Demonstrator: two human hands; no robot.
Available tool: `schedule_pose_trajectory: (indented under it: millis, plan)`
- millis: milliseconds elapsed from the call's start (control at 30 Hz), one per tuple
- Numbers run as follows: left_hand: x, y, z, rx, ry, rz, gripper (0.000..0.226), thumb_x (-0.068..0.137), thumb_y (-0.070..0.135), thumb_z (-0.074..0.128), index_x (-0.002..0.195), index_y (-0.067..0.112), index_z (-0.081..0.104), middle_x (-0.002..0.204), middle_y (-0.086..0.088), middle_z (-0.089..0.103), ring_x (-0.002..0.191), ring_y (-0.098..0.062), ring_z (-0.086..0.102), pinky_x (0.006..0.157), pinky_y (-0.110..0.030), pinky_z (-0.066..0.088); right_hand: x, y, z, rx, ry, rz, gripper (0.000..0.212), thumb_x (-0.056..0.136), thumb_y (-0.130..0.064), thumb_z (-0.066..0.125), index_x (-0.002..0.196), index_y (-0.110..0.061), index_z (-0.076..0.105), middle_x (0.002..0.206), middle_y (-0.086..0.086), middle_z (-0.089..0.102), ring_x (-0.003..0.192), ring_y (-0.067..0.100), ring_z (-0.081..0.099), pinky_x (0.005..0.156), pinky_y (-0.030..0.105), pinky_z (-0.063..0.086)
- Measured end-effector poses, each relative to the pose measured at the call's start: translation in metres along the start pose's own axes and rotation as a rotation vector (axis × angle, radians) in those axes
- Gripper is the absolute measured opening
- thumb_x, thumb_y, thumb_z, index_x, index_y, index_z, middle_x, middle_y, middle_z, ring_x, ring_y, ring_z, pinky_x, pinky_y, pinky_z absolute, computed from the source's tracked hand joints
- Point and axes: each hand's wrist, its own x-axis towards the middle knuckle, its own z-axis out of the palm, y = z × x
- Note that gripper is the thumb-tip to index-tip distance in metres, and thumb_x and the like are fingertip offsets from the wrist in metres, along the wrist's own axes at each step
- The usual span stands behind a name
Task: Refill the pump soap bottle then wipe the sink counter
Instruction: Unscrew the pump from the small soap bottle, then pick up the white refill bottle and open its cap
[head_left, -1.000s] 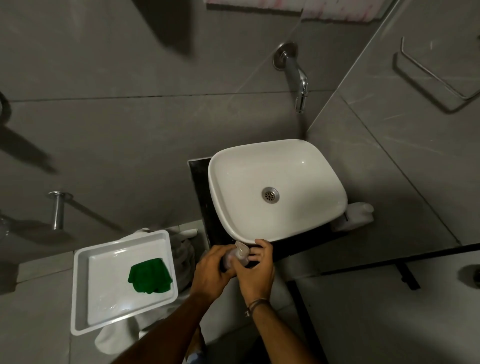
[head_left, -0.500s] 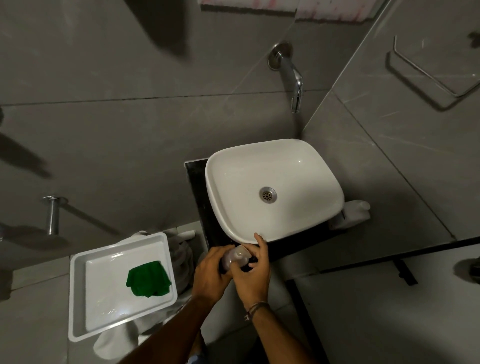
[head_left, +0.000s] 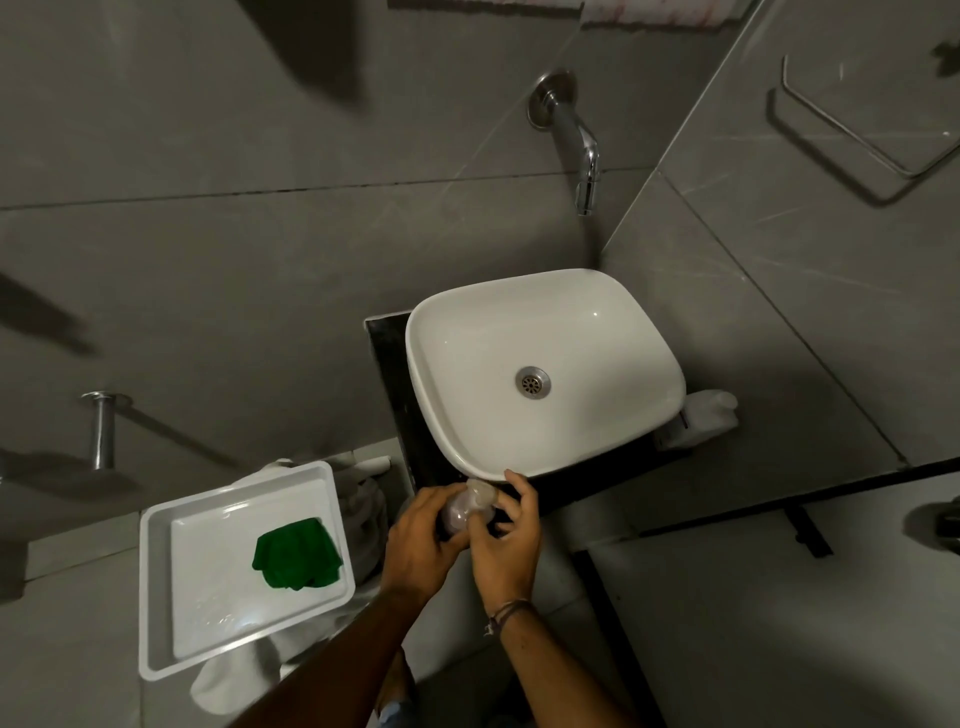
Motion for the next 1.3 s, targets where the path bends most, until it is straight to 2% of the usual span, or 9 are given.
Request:
schedule_pose_trajectory:
  millis: [100, 233, 400, 567, 733, 933, 1133, 1233, 1300]
  plan:
    - [-0.001, 0.003, 0.001, -0.005, 0.011, 0.003, 0.048, 0.082, 0.034, 0.075, 0.128, 0.025, 0.069, 0.119, 0.009, 0.069, 0.108, -0.009, 0.067, 0.093, -0.033, 0.059, -0.002, -0.002, -0.001, -0.011, 0.014, -0.009, 0.077, 0.068, -0.011, 0.091, 0.131, -0.034, 0.053, 0.114, -0.012, 0.070, 0.103, 0.005, 0.068, 0.080, 0.024, 0.062]
    - [-0.002, 0.001, 0.003, 0.022, -0.001, -0.012, 0.053, 0.081, 0.023, 0.088, 0.130, 0.027, 0.068, 0.120, 0.012, 0.068, 0.108, -0.006, 0.065, 0.090, -0.016, 0.050, 0.002, -0.005, -0.001, -0.002, 0.042, -0.005, 0.061, 0.075, -0.002, 0.086, 0.117, -0.036, 0.058, 0.108, -0.006, 0.073, 0.097, 0.008, 0.072, 0.072, 0.015, 0.059]
    - [-0.001, 0.004, 0.006, 0.031, 0.003, -0.071, 0.059, 0.077, 0.030, 0.093, 0.130, 0.022, 0.069, 0.122, 0.011, 0.069, 0.110, -0.004, 0.063, 0.092, -0.006, 0.042, 0.008, -0.021, -0.026, 0.285, 0.146, -0.007, 0.047, 0.074, 0.014, 0.082, 0.106, -0.019, 0.072, 0.098, 0.005, 0.080, 0.090, 0.014, 0.078, 0.076, 0.021, 0.060]
    - [-0.002, 0.001, 0.013, 0.031, 0.049, -0.120, 0.065, 0.071, 0.015, 0.096, 0.128, 0.028, 0.068, 0.123, 0.010, 0.069, 0.114, -0.008, 0.065, 0.101, -0.025, 0.049, 0.034, -0.032, -0.072, 0.441, 0.320, 0.022, 0.027, 0.081, 0.005, 0.080, 0.075, -0.021, 0.082, 0.094, -0.013, 0.080, 0.087, 0.003, 0.073, 0.076, 0.025, 0.059]
    - [-0.004, -0.002, 0.021, 0.031, 0.092, -0.117, 0.065, 0.072, 0.006, 0.093, 0.128, 0.026, 0.067, 0.124, 0.008, 0.068, 0.116, -0.011, 0.065, 0.102, -0.032, 0.053, 0.066, -0.002, -0.084, 0.578, 0.448, 0.383, 0.025, 0.087, 0.002, 0.074, 0.112, 0.004, 0.074, 0.115, 0.022, 0.073, 0.109, 0.038, 0.070, 0.079, 0.033, 0.056]
    - [-0.005, 0.002, 0.027, 0.077, 0.112, -0.140, 0.068, 0.071, 0.004, 0.093, 0.129, 0.029, 0.066, 0.126, 0.008, 0.067, 0.116, -0.010, 0.064, 0.098, -0.025, 0.047, 0.103, 0.020, -0.057, 0.517, 0.309, 0.614, 0.021, 0.089, 0.000, 0.075, 0.104, 0.013, 0.070, 0.110, 0.031, 0.070, 0.112, 0.044, 0.068, 0.087, 0.037, 0.056]
    - [-0.005, 0.008, 0.028, 0.060, 0.119, -0.177, 0.068, 0.071, -0.002, 0.091, 0.130, 0.023, 0.068, 0.127, 0.002, 0.067, 0.117, -0.016, 0.065, 0.099, -0.026, 0.046, 0.123, 0.027, -0.046, 0.443, 0.222, 0.675, 0.012, 0.090, 0.004, 0.072, 0.091, 0.015, 0.068, 0.095, 0.023, 0.067, 0.081, 0.031, 0.064, 0.085, 0.037, 0.056]
    - [-0.006, 0.010, 0.028, 0.059, 0.115, -0.181, 0.068, 0.072, -0.002, 0.092, 0.131, 0.021, 0.068, 0.128, 0.000, 0.067, 0.117, -0.017, 0.065, 0.100, -0.026, 0.046, 0.127, 0.027, -0.045, 0.440, 0.220, 0.694, 0.019, 0.089, 0.006, 0.073, 0.073, 0.006, 0.063, 0.082, 0.016, 0.063, 0.064, 0.023, 0.059, 0.063, 0.027, 0.057]
    - [-0.006, 0.011, 0.027, 0.067, 0.114, -0.181, 0.068, 0.071, -0.002, 0.092, 0.131, 0.020, 0.068, 0.128, -0.001, 0.067, 0.118, -0.018, 0.065, 0.100, -0.027, 0.046, 0.128, 0.028, -0.044, 0.438, 0.234, 0.701, 0.025, 0.087, 0.007, 0.074, 0.068, 0.002, 0.059, 0.075, 0.014, 0.061, 0.065, 0.024, 0.059, 0.070, 0.031, 0.057]
